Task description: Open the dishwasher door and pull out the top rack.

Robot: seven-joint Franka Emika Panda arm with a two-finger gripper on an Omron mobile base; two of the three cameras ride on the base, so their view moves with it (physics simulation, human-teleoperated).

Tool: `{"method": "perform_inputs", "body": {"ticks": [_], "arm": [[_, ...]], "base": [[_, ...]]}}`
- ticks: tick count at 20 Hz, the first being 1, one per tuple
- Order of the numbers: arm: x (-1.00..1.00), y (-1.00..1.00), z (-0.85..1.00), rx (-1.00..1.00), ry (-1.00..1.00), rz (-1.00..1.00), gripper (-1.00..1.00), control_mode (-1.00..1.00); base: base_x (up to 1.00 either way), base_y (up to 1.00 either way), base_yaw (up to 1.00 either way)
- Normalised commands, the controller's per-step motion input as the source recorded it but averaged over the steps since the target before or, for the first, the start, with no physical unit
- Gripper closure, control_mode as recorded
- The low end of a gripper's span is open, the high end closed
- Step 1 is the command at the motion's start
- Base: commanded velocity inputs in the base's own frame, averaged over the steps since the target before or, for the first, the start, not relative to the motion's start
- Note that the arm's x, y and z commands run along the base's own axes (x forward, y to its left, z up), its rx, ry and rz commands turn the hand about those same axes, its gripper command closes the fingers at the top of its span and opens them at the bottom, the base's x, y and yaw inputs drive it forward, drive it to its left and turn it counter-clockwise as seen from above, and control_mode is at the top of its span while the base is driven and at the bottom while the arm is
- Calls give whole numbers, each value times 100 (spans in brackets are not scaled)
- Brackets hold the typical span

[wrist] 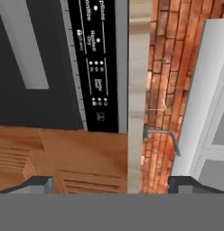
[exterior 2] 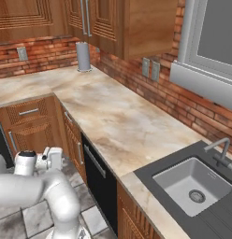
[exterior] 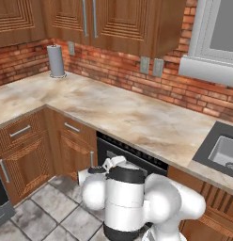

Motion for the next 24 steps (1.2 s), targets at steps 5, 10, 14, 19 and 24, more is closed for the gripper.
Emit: {"method": "perform_inputs", "body": {"ticks": [5, 10, 14, 19, 24], "arm": [[14, -14, -9, -1, -7, 0, -100, -100], [17, -1, -8, 0, -5, 0, -100, -100], [14, 0, -7, 0, -4, 0, -100, -100], [14, -2, -16, 0, 0, 1, -100, -100], [17, -12, -19, 0, 0, 7, -100, -100]], "base": [[0, 0, 0], [0, 0, 0], [0, 0, 0], [0, 0, 0], [0, 0, 0]]}}
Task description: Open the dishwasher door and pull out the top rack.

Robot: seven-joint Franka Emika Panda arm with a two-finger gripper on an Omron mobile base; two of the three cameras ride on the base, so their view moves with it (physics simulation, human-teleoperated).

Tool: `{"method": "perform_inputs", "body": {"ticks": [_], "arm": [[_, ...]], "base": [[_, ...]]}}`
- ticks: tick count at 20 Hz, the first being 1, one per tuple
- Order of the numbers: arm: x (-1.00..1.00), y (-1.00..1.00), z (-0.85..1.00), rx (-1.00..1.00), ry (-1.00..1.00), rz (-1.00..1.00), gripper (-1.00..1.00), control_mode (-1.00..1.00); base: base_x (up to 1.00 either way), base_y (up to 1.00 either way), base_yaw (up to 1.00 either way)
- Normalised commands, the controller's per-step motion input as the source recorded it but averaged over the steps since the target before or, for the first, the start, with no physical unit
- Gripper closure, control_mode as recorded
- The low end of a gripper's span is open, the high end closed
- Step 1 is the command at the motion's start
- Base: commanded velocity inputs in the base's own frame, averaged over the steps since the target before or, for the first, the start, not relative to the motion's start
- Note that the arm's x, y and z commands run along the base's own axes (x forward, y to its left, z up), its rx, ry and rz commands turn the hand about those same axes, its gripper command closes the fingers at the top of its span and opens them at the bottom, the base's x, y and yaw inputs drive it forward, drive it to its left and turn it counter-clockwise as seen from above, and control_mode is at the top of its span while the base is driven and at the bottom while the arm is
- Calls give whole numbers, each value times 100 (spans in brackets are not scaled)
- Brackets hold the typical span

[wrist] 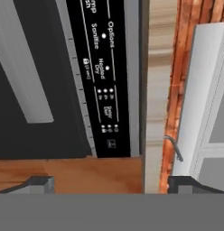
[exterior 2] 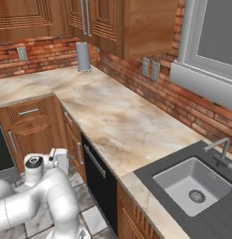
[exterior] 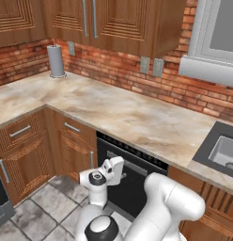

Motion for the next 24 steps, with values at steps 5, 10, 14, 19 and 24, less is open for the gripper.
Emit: {"method": "perform_inputs", "body": {"ticks": [5, 10, 14, 19, 24], "arm": [[29, -12, -24, 0, 0, 11, -100, -100], [35, -13, -30, 0, 0, 11, -100, -100], [36, -5, -35, 0, 0, 9, -100, -100], [32, 0, -30, 0, 0, 4, -100, -100], [38, 0, -23, 0, 0, 0, -100, -100]], "base": [[0, 0, 0], [0, 0, 0], [0, 0, 0], [0, 0, 0], [0, 0, 0]]}}
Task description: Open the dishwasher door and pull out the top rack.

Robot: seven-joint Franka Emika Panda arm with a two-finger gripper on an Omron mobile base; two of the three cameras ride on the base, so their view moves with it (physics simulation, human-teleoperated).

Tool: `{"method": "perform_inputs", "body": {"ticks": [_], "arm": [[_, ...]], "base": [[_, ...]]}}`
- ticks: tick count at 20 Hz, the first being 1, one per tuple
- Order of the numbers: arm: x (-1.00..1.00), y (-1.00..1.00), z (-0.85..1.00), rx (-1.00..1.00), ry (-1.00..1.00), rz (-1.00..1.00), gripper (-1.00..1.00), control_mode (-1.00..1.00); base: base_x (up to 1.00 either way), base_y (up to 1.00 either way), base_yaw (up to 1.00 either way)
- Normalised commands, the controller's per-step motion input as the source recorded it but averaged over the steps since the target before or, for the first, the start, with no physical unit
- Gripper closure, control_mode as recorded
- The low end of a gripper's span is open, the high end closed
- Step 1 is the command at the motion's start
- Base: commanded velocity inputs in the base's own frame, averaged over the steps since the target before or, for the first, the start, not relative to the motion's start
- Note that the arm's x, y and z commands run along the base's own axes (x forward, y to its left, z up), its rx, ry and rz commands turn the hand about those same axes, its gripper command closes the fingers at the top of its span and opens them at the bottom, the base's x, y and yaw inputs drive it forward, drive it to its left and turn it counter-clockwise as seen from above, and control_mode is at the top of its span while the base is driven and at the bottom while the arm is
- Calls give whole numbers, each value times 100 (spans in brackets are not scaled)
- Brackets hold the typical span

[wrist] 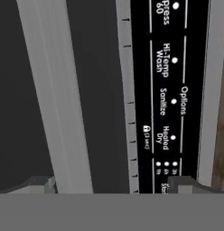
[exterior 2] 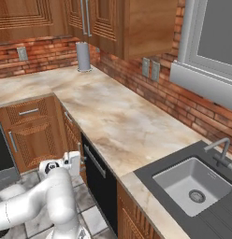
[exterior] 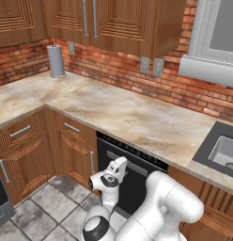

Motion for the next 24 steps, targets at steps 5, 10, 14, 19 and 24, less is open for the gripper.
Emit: {"method": "perform_inputs", "body": {"ticks": [5, 10, 14, 19, 24], "arm": [[42, 0, -26, 0, 1, 0, -100, -100], [45, 0, -28, 0, 0, 0, -100, -100], [42, 0, -34, 0, 0, 0, -100, -100], [37, 0, -40, 0, 0, 0, -100, -100], [29, 0, -52, 0, 0, 0, -100, -100]], "base": [[0, 0, 0], [0, 0, 0], [0, 0, 0], [0, 0, 0], [0, 0, 0]]}}
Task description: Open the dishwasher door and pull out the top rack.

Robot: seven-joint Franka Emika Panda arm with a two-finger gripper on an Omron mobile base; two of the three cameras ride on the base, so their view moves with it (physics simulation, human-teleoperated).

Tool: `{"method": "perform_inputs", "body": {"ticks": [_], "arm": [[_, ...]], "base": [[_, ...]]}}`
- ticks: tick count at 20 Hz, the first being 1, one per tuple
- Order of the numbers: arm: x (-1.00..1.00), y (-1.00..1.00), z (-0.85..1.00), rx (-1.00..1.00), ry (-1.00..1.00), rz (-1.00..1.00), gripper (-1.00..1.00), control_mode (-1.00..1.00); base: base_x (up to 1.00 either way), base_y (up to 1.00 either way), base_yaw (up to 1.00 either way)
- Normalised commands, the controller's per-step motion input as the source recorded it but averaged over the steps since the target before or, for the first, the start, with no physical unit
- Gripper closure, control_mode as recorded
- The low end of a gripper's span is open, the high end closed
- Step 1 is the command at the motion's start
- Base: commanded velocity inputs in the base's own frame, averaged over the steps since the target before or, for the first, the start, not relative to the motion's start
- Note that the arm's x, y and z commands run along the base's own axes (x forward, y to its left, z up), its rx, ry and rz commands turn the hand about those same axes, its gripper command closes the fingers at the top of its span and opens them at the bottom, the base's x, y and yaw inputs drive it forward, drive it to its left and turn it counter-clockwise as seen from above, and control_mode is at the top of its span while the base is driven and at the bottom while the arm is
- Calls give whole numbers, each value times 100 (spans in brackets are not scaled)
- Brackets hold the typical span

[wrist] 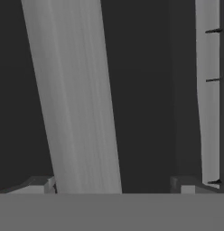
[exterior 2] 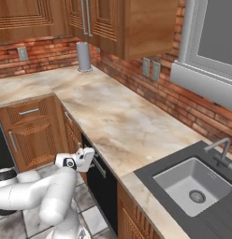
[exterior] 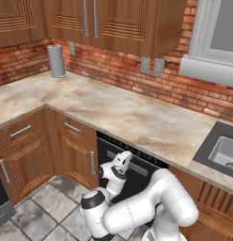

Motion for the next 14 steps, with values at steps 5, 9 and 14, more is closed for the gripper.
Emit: {"method": "perform_inputs", "body": {"ticks": [5, 9, 14], "arm": [[23, 0, -63, 0, 0, 0, -100, -100], [24, 0, -69, 0, 0, 0, -100, -100], [13, 0, -78, 0, 0, 0, -100, -100]], "base": [[0, 0, 0], [0, 0, 0], [0, 0, 0]]}}
